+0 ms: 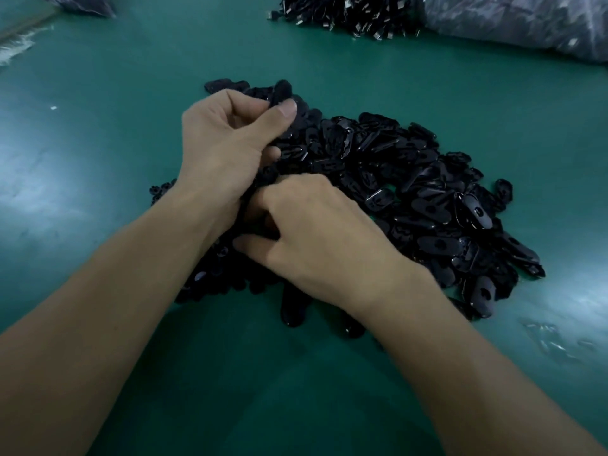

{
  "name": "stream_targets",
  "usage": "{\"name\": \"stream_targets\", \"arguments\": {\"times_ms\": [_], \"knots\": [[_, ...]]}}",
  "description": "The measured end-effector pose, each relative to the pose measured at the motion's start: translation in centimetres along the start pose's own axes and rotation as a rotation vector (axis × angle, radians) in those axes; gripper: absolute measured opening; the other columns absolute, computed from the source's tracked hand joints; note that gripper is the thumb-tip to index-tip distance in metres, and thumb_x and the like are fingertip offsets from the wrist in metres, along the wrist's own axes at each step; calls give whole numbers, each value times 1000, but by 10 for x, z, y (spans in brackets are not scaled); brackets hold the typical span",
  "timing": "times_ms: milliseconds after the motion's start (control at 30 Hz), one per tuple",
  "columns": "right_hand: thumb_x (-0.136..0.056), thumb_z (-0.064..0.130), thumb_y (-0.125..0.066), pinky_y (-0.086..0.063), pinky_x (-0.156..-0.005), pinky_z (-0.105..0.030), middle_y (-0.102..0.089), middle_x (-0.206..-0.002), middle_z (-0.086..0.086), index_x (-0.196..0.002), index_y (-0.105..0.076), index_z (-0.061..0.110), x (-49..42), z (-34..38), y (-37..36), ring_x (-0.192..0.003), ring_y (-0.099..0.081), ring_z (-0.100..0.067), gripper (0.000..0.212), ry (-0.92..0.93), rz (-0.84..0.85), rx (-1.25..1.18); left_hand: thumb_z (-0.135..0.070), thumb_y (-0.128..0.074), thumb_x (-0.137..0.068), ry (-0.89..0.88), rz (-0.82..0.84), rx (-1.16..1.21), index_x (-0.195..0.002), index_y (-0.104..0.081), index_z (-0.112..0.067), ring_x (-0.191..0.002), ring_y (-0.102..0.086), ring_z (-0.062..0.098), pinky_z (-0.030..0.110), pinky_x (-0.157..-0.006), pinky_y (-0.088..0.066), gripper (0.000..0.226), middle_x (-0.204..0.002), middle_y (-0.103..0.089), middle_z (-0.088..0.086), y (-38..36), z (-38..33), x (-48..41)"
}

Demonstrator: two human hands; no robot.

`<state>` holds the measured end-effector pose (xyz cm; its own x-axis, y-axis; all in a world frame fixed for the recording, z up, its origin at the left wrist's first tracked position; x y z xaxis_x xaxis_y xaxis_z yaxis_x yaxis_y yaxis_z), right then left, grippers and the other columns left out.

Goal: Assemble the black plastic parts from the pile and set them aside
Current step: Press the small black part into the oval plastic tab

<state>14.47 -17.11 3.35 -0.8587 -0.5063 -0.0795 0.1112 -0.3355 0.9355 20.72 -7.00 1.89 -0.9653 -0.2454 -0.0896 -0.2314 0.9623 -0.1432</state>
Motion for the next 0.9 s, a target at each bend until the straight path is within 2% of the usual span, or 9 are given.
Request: {"name": "stream_targets", "arguments": {"times_ms": [133, 300, 400, 467, 500, 567, 667, 767, 900], "knots": [[-93, 44, -63, -51, -78, -37, -62, -105, -3, -106, -65, 16, -4, 1, -7, -99, -58, -26, 30, -35, 42, -12, -20, -80, -85, -29, -18, 0, -77, -59, -20, -54, -52, 4, 19, -53, -47, 22, -59, -58, -13, 3, -2, -2], [-95, 28, -61, -55, -74, -42, -64, -96, -6, -104, -64, 15, -8, -5, -11, -86, -60, -28, 16, -102, 67, -93, -15, -72, -92, 12, 62, -3, -110, -66, -20, -57, -56, 3, 18, -57, -50, 20, -60, -61, -15, -4, 1, 1], [-95, 24, -60, -44, -56, -35, -51, -79, -2, -95, -57, 13, -9, -4, -9, -63, -45, -19, 11, -120, 56, -77, -15, -70, -93, 16, 73, 4, -104, -67, -20, -62, -63, 5, 19, -57, -50, 12, -64, -67, -12, -4, -1, 3], [-95, 21, -59, -31, -48, -30, -39, -74, 2, -90, -47, 16, -7, -2, -7, -57, -33, -12, 14, -126, 45, -77, -17, -71, -93, 11, 59, -4, -98, -64, -20, -64, -66, 8, 20, -56, -50, 9, -68, -70, -7, -3, -2, 3], [-96, 22, -59, -29, -47, -29, -38, -73, 2, -89, -45, 17, -7, -1, -5, -57, -32, -12, 16, -121, 32, -80, -18, -71, -93, 9, 51, -6, -96, -63, -20, -65, -67, 8, 20, -55, -50, 9, -71, -71, -5, -3, -2, 3], [-95, 27, -59, -40, -54, -35, -48, -77, 0, -91, -51, 14, -7, -2, -5, -64, -44, -18, 16, -104, 9, -105, -18, -71, -93, 11, 33, -7, -93, -61, -20, -66, -68, 9, 20, -54, -50, 10, -76, -72, -1, -2, -2, 2], [-89, 37, -67, -53, -70, -39, -63, -90, -2, -97, -63, 16, -6, -3, -7, -84, -59, -25, 23, -72, 60, -124, -18, -70, -94, 23, 26, 12, -88, -62, -19, -67, -67, 11, 20, -56, -50, 10, -81, -71, 3, -2, 1, 0], [-88, 28, -69, -56, -75, -42, -64, -96, -5, -103, -65, 17, -6, -6, -11, -88, -62, -28, 20, -89, 95, -138, -18, -69, -95, 17, 32, 30, -85, -64, -16, -68, -66, 12, 21, -60, -53, 11, -81, -70, 6, -3, 2, 0], [-93, 16, -61, -57, -77, -43, -61, -100, -8, -108, -64, 15, -8, -10, -11, -86, -62, -31, 15, -117, 43, -144, -13, -70, -93, 19, 23, 32, -88, -66, -11, -65, -67, 12, 21, -62, -54, 7, -78, -70, 8, -3, 0, 0]]}}
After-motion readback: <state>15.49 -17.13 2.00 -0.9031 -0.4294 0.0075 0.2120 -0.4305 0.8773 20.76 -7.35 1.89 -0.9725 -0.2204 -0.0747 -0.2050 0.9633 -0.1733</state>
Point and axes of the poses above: each hand's wrist, its own x-axis away from the middle knuckle, its own y-axis out of the back of the hand, z = x × y, the point moved 5 cm from there along -x, towards the middle knuckle
